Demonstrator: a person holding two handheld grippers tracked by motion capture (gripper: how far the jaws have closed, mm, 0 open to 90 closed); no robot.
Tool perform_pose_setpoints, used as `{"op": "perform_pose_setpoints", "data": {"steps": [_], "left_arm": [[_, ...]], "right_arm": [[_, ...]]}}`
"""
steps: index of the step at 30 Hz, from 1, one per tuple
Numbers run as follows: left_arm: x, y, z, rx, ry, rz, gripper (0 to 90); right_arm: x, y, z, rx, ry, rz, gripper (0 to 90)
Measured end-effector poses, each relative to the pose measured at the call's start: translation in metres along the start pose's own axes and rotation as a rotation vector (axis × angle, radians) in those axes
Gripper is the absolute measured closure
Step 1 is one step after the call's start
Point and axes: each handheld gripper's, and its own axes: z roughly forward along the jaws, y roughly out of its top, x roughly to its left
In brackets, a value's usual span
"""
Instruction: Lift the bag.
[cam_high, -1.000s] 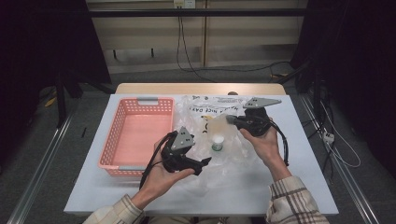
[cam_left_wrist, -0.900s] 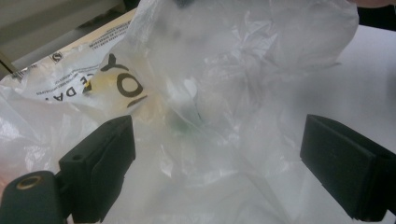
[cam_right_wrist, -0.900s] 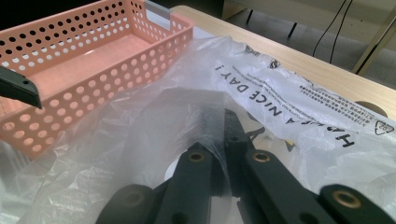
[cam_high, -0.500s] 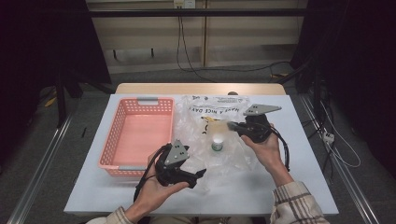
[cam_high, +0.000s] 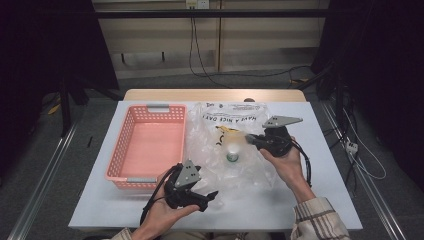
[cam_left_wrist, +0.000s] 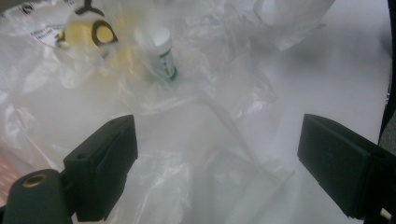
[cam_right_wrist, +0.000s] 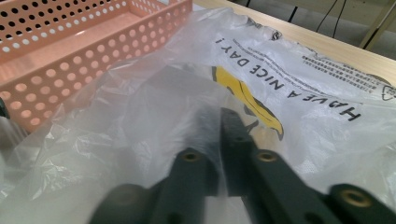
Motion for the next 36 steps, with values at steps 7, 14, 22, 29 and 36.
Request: {"op": "perform_pose_setpoints", "data": {"steps": [7,14,22,29,36], "left_arm": [[-0.005,-0.007,0.009,0.027,-0.02,0.028,13.1],[-0.008,-0.008,0.011,0.054,-0.013,0.051,14.2],[-0.015,-0.009,0.014,0.083,-0.024,0.073,13.2],[-0.018,-0.014,0.02,0.107,-0.042,0.101,12.3],[-0.02,-0.024,0.035,0.186,-0.049,0.147,11.7]], "right_arm": [[0.004,-0.01,-0.009,0.025,-0.04,0.005,56.5],[0.012,-0.026,-0.031,0.027,-0.078,0.012,38.2],[0.025,-0.045,-0.06,0.022,-0.103,0.02,18.4],[0.039,-0.063,-0.074,0.035,-0.119,0.026,9.4],[0.046,-0.089,-0.058,0.111,-0.089,0.01,9.6]]}}
